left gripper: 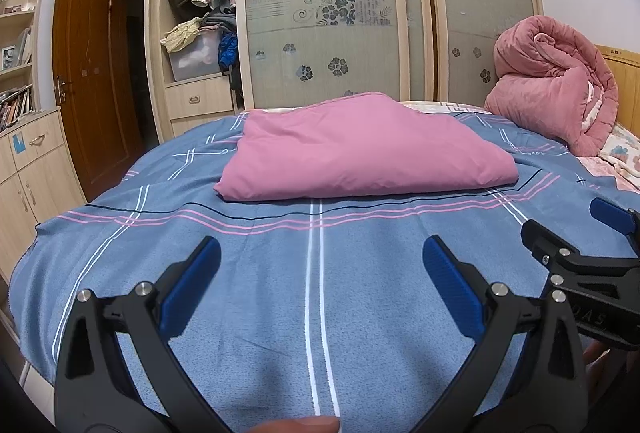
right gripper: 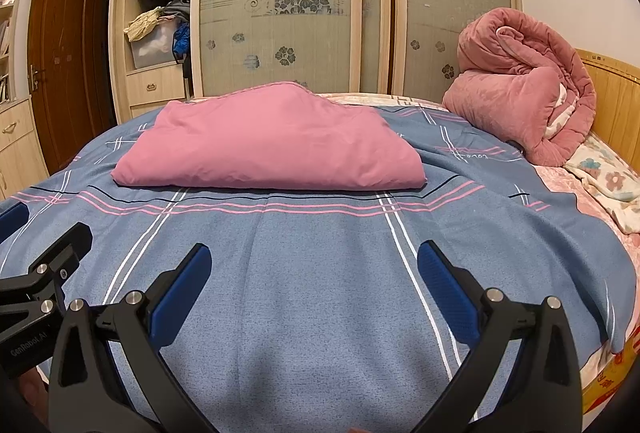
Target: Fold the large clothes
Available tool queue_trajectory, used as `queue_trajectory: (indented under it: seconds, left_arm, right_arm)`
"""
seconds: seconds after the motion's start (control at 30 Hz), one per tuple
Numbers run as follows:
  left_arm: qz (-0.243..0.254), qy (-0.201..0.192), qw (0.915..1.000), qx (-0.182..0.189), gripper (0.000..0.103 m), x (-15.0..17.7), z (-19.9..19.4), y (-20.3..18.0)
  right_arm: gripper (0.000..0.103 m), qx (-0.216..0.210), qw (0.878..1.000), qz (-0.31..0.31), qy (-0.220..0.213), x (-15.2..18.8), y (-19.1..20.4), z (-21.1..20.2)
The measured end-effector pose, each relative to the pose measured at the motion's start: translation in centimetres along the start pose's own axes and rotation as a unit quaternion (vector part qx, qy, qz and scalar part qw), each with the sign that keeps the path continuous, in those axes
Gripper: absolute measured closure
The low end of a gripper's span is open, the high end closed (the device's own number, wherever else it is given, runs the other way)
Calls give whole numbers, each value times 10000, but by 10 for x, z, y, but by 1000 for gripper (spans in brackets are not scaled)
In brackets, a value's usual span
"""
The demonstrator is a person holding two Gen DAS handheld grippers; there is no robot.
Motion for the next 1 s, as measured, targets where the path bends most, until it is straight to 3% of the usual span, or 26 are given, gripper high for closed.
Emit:
queue_trajectory:
  seconds: [1.0]
  left_arm:
    - [39,26,10000,26,2,1,0,0]
  right_arm:
    - [1,-20,10000,-21,8,1,1,0]
Point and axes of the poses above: each gripper's, at about its wrist camera, not at the fingertips, and z roughly the way its jaws point, y to its left, x to its underside, the point moved 10 cm from there along z, roughly the way its jaws point, and after that the axes turned 1 degree about -y, right-handed, at the moved point
